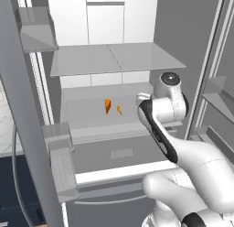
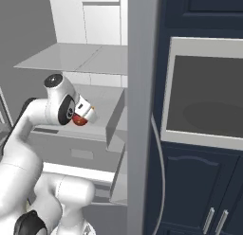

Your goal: Take the cheese, shrimp, and onion from the fridge and place them on the plate on the dining counter to create an appetizer plate.

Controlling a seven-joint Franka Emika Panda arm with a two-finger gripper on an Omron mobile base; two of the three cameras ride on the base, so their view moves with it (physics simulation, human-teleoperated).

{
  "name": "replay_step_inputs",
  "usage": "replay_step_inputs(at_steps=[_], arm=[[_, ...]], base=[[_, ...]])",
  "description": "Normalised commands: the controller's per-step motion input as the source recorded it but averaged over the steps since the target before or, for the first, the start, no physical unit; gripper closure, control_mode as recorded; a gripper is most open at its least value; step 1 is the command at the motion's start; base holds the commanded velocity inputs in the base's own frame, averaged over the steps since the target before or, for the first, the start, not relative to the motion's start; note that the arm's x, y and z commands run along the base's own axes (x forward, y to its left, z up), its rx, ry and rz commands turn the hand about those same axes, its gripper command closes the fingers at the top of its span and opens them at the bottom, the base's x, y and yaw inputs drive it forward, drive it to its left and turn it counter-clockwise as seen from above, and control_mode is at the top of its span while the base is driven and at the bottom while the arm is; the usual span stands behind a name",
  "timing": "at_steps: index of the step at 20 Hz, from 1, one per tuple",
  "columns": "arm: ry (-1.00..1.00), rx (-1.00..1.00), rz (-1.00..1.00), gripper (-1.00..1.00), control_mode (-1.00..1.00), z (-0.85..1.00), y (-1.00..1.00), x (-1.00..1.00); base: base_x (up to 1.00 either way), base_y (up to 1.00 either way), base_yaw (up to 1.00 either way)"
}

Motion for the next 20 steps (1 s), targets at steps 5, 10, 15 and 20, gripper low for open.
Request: replay_step_inputs(at_steps=[5, 10, 15, 20], arm=[[0.29, 0.0, 0.14, 1.0, -1.0, 0.64, 0.13, -0.54], [0.31, -0.01, 0.12, 1.0, -1.0, 0.24, 0.08, -0.3], [0.03, -0.01, 0.01, 1.0, 1.0, 0.0, 0.04, -0.07], [0.0, 0.0, 0.0, 1.0, 1.0, 0.0, 0.0, 0.0]], base=[[0.0, 0.0, 0.0], [0.0, 0.0, 0.0], [-0.62, 0.16, 0.01], [-1.0, 0.2, 0.0]])
